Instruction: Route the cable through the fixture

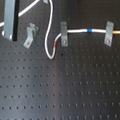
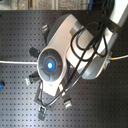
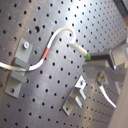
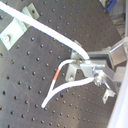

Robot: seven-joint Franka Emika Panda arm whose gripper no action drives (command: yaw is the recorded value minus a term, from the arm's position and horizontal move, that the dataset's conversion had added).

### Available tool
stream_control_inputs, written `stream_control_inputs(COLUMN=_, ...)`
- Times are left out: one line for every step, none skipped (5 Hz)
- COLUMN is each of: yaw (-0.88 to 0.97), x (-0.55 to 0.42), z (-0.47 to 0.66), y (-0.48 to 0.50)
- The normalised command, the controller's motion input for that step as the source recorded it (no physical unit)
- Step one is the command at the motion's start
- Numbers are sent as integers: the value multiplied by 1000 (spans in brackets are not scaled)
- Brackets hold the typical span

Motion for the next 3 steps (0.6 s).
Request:
stream_control_inputs(yaw=131, x=-420, z=421, y=-39)
stream_control_inputs(yaw=31, x=-684, z=509, y=35)
stream_control_inputs(yaw=-231, x=-554, z=418, y=182)
